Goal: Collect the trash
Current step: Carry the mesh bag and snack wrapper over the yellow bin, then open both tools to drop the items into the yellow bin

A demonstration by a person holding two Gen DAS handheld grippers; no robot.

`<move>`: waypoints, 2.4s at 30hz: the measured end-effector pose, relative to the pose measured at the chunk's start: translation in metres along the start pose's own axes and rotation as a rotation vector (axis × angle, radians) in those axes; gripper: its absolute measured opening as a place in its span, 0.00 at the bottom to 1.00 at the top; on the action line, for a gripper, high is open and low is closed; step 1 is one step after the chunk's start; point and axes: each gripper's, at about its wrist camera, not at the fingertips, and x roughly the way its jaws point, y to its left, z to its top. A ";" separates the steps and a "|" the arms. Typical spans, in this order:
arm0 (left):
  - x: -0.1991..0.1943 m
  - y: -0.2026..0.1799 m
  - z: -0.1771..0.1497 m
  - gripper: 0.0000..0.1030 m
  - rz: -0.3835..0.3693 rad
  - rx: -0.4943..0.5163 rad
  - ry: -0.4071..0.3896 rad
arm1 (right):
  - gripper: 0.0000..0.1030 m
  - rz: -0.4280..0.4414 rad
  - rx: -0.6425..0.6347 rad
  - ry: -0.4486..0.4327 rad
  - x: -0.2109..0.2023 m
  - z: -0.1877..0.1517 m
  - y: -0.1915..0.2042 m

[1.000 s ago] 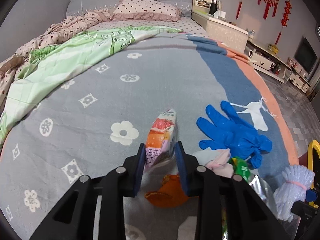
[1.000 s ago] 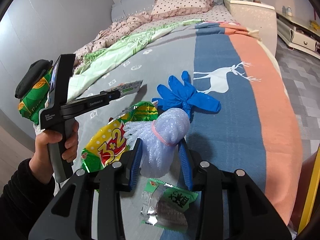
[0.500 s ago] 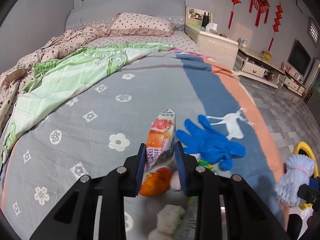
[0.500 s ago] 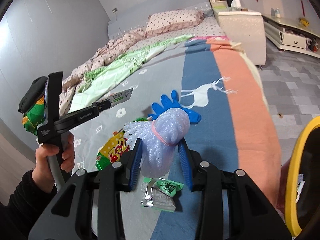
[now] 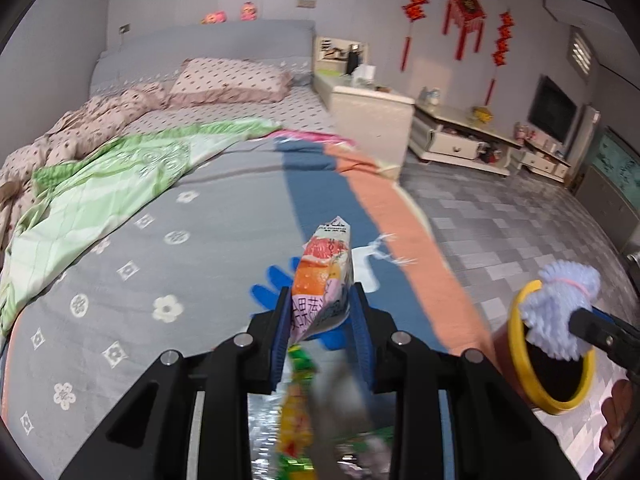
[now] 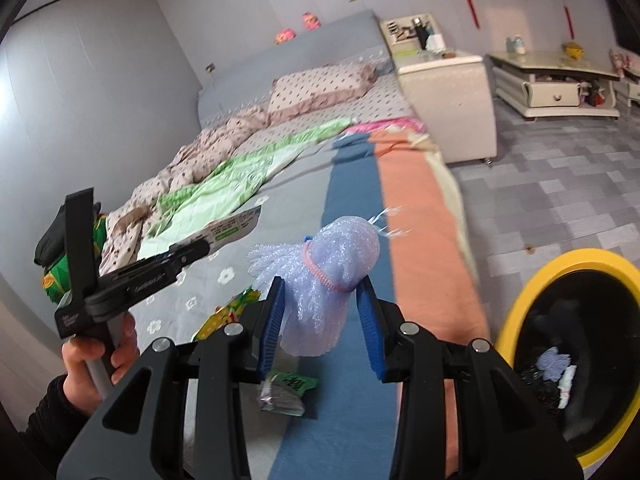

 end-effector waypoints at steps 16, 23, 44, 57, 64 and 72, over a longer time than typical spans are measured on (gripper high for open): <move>-0.013 -0.104 0.009 0.27 -0.175 0.096 -0.029 | 0.34 -0.128 0.080 -0.117 -0.082 0.022 -0.075; -0.009 -0.149 0.009 0.27 -0.245 0.137 -0.024 | 0.34 -0.195 0.114 -0.179 -0.123 0.029 -0.108; 0.031 -0.268 -0.027 0.27 -0.367 0.288 0.069 | 0.35 -0.334 0.254 -0.182 -0.154 0.016 -0.223; 0.068 -0.300 -0.065 0.27 -0.398 0.317 0.159 | 0.36 -0.372 0.350 -0.116 -0.125 -0.013 -0.280; 0.069 -0.304 -0.072 0.36 -0.423 0.322 0.170 | 0.43 -0.399 0.350 -0.111 -0.120 -0.018 -0.287; 0.071 -0.290 -0.070 0.62 -0.404 0.291 0.166 | 0.57 -0.429 0.373 -0.112 -0.122 -0.018 -0.285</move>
